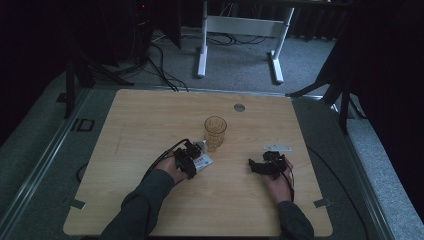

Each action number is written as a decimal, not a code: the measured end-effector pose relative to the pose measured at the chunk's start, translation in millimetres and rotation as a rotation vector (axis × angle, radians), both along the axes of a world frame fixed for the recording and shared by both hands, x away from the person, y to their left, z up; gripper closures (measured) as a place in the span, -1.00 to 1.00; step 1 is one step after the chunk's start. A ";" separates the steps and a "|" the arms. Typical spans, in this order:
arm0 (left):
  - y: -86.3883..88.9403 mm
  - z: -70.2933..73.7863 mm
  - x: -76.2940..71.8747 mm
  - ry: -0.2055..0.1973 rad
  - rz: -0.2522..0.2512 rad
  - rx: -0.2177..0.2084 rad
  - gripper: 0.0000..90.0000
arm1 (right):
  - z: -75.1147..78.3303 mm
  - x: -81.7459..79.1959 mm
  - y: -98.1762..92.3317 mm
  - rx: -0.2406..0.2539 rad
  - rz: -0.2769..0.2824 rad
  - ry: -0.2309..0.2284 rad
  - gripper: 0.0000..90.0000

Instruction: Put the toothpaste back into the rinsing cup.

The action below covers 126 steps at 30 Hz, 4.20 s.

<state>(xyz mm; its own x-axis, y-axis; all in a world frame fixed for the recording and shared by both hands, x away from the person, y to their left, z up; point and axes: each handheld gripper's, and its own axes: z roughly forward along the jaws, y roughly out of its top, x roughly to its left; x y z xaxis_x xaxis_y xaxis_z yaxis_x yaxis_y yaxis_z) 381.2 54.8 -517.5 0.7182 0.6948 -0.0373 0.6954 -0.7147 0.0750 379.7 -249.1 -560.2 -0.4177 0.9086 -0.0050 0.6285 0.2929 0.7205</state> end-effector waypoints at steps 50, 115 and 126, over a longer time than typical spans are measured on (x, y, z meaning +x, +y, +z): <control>4.0 14.5 -12.9 -0.058 -0.029 0.001 0.59 | 0.0 0.2 0.1 0.000 0.002 0.000 -0.67; 43.0 77.6 -28.1 -0.429 0.137 -0.365 0.60 | 0.0 0.3 0.2 0.000 0.001 -0.001 -0.67; 46.8 85.1 -32.3 -0.514 0.158 -0.410 0.61 | 0.0 0.3 0.2 0.000 0.001 0.000 -0.67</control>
<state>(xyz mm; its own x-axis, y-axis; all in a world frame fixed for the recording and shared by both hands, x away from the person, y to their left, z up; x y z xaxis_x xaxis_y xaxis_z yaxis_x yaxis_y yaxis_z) 348.9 101.6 -432.4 0.6059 0.7955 -0.0012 0.5929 -0.4507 0.6673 380.0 -248.9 -560.2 -0.4188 0.9081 -0.0053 0.6281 0.2939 0.7205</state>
